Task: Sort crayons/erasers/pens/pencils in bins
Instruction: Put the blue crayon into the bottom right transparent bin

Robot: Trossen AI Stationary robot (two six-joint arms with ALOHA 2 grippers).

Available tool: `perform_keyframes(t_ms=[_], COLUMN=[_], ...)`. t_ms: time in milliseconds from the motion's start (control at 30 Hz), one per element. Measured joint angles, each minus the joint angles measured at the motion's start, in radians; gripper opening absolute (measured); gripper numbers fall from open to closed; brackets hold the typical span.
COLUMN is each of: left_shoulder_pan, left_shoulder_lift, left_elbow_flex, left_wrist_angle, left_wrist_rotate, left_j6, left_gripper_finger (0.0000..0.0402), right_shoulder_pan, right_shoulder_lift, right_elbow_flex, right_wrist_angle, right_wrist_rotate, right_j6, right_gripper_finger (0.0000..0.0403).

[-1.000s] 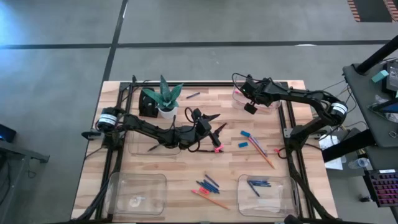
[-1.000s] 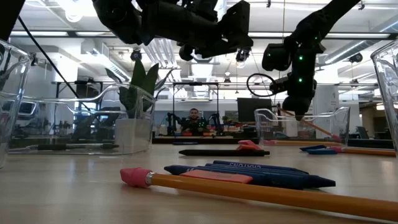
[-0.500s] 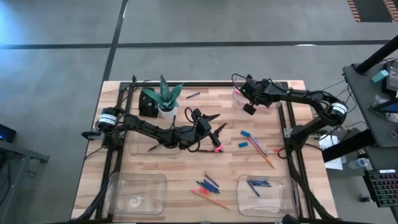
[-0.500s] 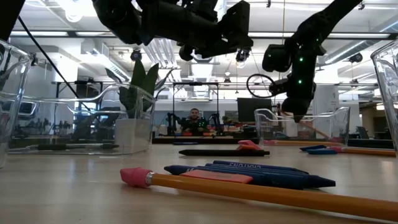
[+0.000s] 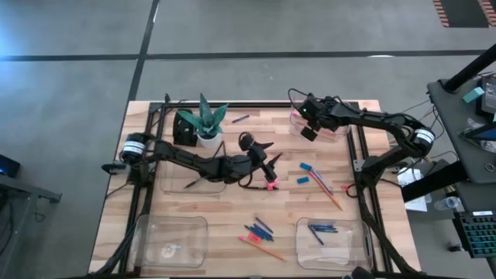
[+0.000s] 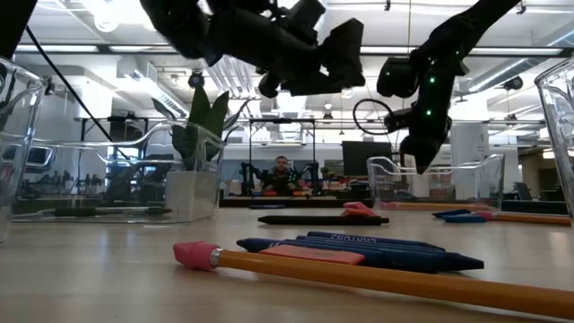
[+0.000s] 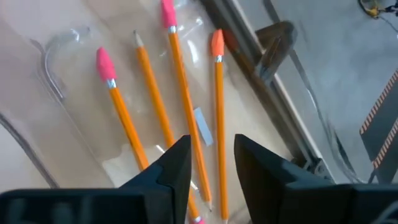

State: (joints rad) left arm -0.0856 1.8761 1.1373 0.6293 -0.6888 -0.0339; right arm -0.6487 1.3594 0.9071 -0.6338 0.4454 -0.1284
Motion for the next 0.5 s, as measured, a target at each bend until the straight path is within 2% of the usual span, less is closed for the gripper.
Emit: perform_keyframes(t_ms=[233,500], left_shoulder_pan=[0.052,0.126], left_shoulder_lift=[0.001,0.001], left_elbow_flex=[0.179,0.23], left_wrist_angle=[-0.475,-0.659], left_wrist_rotate=[0.023,0.077], left_j6=[-0.118,-0.119], left_gripper_finger=[0.0215,0.0215], right_shoulder_pan=[0.0,0.0], right_shoulder_lift=[-0.044,-0.12], right_elbow_flex=[0.019,0.02], right_wrist_angle=[0.012,0.018], right_wrist_rotate=[0.0,0.0], right_j6=[0.024,0.05], right_gripper_finger=[0.0127,0.0123])
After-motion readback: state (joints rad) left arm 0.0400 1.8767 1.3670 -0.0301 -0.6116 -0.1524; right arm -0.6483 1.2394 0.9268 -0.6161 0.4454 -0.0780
